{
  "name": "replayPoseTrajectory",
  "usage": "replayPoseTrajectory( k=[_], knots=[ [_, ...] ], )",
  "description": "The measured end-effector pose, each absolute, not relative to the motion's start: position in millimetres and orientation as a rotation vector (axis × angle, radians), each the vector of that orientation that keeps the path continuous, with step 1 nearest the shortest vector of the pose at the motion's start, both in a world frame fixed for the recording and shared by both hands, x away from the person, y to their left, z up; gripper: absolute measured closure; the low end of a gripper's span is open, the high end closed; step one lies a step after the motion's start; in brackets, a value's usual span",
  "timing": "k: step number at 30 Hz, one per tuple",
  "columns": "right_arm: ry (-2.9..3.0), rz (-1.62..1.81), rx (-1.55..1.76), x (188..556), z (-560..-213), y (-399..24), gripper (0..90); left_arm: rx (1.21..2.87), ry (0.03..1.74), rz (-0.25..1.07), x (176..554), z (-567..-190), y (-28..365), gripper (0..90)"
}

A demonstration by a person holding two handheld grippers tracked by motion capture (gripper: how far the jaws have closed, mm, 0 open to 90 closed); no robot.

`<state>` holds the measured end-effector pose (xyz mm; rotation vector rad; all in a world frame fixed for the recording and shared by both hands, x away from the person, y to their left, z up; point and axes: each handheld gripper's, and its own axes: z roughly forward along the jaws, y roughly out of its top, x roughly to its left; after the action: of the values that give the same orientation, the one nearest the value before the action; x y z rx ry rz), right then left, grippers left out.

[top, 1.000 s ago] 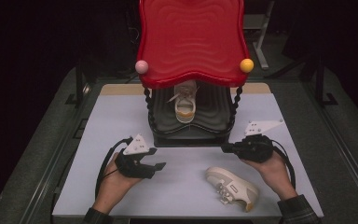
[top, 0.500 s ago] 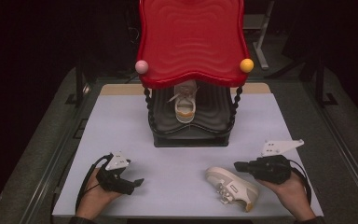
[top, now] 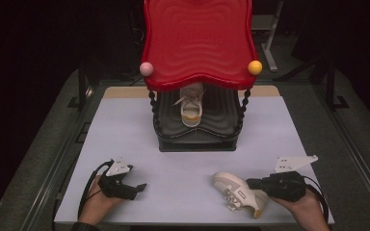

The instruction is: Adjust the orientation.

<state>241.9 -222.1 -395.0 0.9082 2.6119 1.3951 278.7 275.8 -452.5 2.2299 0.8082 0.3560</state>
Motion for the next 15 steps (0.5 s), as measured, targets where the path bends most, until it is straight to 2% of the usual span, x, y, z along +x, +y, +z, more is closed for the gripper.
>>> replayPoseTrajectory(
  k=[15],
  knots=[
    [2.586,1.361,0.975,254.9,-401.4,-228.3,89.5,2.228,0.810,0.352,279.0,-452.7,275.9,13.0]
  ],
)
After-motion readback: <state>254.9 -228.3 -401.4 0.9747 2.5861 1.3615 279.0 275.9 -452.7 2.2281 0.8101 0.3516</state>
